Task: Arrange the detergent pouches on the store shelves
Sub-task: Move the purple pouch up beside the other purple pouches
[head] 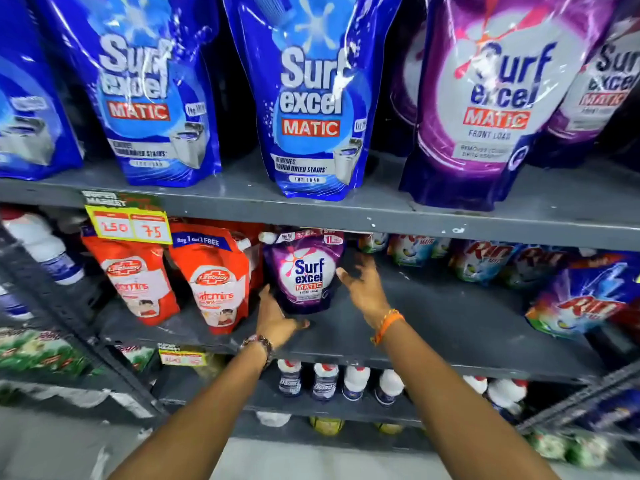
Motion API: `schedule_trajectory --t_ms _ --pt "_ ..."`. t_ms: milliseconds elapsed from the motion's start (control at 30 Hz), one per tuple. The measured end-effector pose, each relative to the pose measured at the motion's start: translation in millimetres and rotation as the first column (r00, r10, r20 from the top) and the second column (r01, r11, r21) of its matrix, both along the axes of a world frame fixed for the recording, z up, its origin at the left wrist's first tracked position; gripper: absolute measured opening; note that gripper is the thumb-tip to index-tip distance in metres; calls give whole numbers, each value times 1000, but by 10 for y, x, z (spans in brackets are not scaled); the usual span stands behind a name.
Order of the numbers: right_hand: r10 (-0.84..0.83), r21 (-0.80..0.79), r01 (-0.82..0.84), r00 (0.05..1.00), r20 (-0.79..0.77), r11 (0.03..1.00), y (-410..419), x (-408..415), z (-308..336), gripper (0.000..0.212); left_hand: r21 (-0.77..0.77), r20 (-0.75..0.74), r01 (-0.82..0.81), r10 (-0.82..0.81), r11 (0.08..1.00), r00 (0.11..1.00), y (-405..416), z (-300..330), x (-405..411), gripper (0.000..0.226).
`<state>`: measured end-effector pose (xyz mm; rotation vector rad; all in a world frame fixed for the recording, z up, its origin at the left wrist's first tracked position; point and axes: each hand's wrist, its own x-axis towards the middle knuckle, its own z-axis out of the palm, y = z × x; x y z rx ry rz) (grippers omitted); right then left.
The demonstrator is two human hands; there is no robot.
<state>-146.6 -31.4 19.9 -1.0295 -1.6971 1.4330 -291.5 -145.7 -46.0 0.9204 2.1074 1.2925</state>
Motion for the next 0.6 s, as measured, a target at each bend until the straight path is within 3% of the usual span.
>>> schedule_trajectory --t_ms 133,400,500,600 --pt "62 24 -62 998 13 998 318 -233 -183 46 32 -20 -14 14 999 1000 217 -42 -146 112" --pt "62 125 -83 984 167 989 455 -188 -441 24 29 -91 -58 60 998 994 130 -147 -83 95" --pt "81 97 -94 989 124 991 318 -63 -369 9 34 -128 -79 83 996 988 24 -147 38 101" --pt "110 89 -115 992 63 989 109 148 -297 12 13 -153 -114 114 993 982 -123 -174 234 101"
